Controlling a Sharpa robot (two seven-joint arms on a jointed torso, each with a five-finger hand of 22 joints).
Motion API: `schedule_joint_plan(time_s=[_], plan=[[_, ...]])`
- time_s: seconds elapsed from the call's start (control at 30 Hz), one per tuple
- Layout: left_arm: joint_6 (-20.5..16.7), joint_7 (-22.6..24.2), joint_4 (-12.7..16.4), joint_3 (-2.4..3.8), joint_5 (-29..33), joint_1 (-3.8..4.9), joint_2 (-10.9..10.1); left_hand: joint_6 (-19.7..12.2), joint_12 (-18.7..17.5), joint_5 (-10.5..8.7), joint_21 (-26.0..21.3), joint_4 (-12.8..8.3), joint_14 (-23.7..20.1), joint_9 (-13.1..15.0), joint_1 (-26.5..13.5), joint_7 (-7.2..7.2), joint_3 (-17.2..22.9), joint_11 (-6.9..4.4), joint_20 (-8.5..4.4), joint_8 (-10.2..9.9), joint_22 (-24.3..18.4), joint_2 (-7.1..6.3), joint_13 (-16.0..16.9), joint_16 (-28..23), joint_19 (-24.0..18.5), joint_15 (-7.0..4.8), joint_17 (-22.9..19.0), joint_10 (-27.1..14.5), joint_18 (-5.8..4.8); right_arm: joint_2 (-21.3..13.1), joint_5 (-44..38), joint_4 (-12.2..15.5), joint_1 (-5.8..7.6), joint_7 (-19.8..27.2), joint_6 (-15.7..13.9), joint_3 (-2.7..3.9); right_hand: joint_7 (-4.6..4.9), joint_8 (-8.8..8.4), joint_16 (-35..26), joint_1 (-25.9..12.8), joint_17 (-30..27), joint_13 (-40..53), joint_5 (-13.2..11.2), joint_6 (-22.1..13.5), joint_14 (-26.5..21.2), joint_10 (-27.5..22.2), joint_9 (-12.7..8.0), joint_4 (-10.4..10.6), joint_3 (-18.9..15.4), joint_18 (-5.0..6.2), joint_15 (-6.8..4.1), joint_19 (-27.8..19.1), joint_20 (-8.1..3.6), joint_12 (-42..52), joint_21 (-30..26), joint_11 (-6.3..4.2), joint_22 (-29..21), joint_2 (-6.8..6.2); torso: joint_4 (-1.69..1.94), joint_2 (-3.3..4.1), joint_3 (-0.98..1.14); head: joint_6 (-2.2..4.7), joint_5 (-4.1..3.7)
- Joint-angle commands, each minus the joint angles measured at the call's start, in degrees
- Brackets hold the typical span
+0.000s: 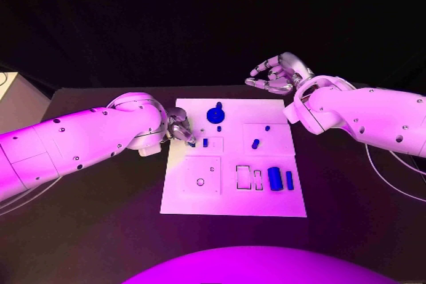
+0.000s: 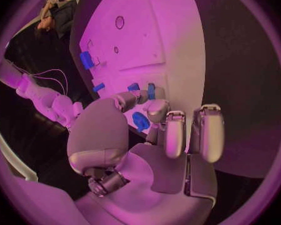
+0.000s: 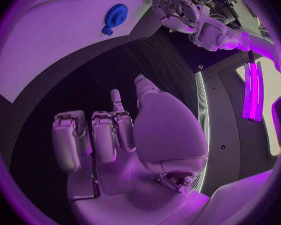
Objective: Assemble the parts on the task board
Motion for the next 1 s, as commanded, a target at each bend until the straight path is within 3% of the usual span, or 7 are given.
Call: schedule_joint_plan(time_s=[0.03, 0.43, 1.0], plan=[[1.85, 0.15, 0.12, -0.34, 0.10, -0.32, 0.53, 2.49, 0.61, -0.20, 0.25, -6.18, 6.17, -0.17, -0.14, -1.87, 5.87, -0.08, -0.45, 0.39, 7.92, 0.38, 0.55, 0.19, 2.19, -0.43, 15.10, 0.74, -0.34, 0.03, -0.52, 0.08, -0.02, 0.29, 0.75, 0.00, 0.19, 0.39, -0.21, -0.19, 10.55, 11.78, 0.22, -0.40, 4.93, 2.39, -0.04, 0.01, -0.24, -0.32, 0.26, 5.14, 0.28, -0.13, -0.32, 0.27, 13.75, 0.61, 0.01, -0.02, 0.00, -0.15, -0.05], [2.38, 0.02, 0.15, -0.58, 0.12, -0.32, 0.78, 2.82, 1.01, -0.17, 0.32, -6.23, 6.17, -0.42, -0.31, -2.00, 5.60, -0.18, -0.49, 0.42, 8.05, 0.44, 1.23, 0.19, 2.27, -0.49, 15.10, 1.18, -0.37, 0.01, -0.52, 0.09, -0.02, 0.31, 0.75, 0.00, 0.19, 0.39, -0.21, -0.19, 10.55, 11.78, 0.22, -0.40, 4.93, 2.39, -0.04, 0.01, -0.24, -0.32, 0.26, 5.14, 0.28, -0.13, -0.32, 0.27, 13.75, 0.61, 0.04, -0.06, -0.04, -0.39, -0.14], [1.21, 0.18, 0.02, -0.61, 0.08, -0.32, 0.88, 3.80, 1.35, -2.14, 0.35, -4.68, 6.17, -2.49, -1.57, -2.51, -0.15, -0.52, -0.80, 0.23, 8.23, 0.86, 2.42, 0.19, 2.37, -0.79, 15.10, 1.99, -0.41, 0.06, -0.53, 0.04, -0.02, 0.35, 0.73, 0.00, 0.19, 0.44, -0.25, -0.40, 10.47, 11.72, 0.33, -0.43, 4.91, 2.34, -0.05, 0.00, -0.39, -0.31, 0.26, 5.12, 0.28, -0.20, -0.37, 0.27, 13.71, 0.71, 0.03, -0.04, -0.02, -0.57, -0.25]])
